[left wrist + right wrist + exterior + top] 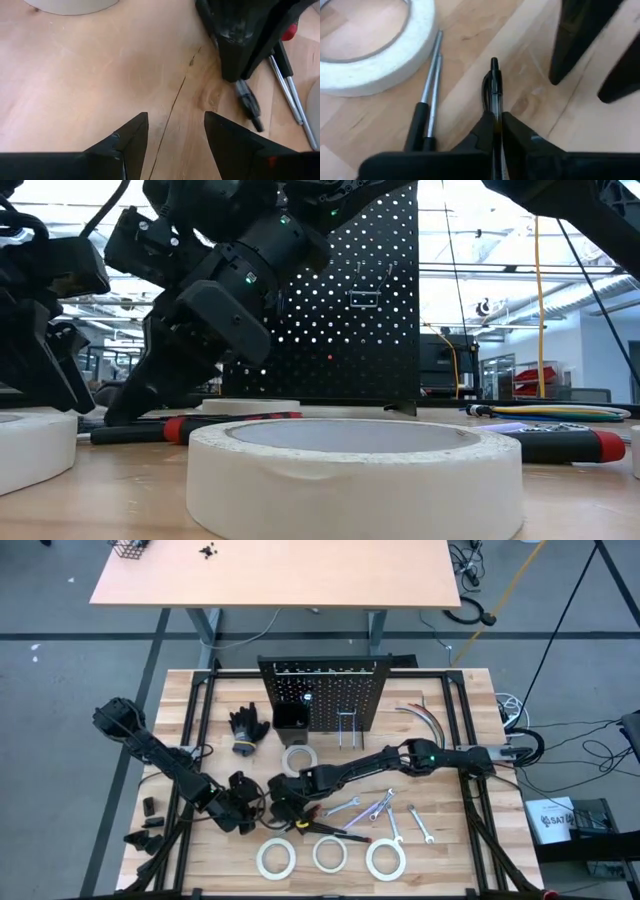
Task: Hang tools onto peg board
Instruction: Put the black pen into the black bin on the peg board
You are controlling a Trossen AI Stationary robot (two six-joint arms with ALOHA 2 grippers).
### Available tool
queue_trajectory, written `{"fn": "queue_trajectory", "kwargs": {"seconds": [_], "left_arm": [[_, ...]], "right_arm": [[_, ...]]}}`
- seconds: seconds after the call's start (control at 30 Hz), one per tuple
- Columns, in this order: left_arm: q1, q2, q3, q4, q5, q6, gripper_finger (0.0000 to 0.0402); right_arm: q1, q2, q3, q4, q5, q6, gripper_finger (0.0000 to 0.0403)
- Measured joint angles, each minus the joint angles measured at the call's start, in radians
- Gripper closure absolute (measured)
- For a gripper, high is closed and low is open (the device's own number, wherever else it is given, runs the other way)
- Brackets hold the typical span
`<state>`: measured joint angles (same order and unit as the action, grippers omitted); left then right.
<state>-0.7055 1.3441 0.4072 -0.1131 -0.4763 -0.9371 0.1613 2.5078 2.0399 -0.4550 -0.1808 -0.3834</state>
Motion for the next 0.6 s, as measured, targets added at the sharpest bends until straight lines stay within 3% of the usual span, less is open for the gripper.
{"fn": "queue_trajectory", "kwargs": {"seconds": [0.4,0.6], "left_arm": [[-0.048,-0.008,0.000,0.002,-0.018,-0.010,0.0205],[-0.049,-0.008,0.000,0.014,-0.049,-0.025,0.0205]], "right_arm": [[-0.016,-0.038,-0.003,-0.079,0.029,0.021,0.0403],[-0.017,-0.038,-0.003,-0.062,0.027,0.042,0.0386]]}}
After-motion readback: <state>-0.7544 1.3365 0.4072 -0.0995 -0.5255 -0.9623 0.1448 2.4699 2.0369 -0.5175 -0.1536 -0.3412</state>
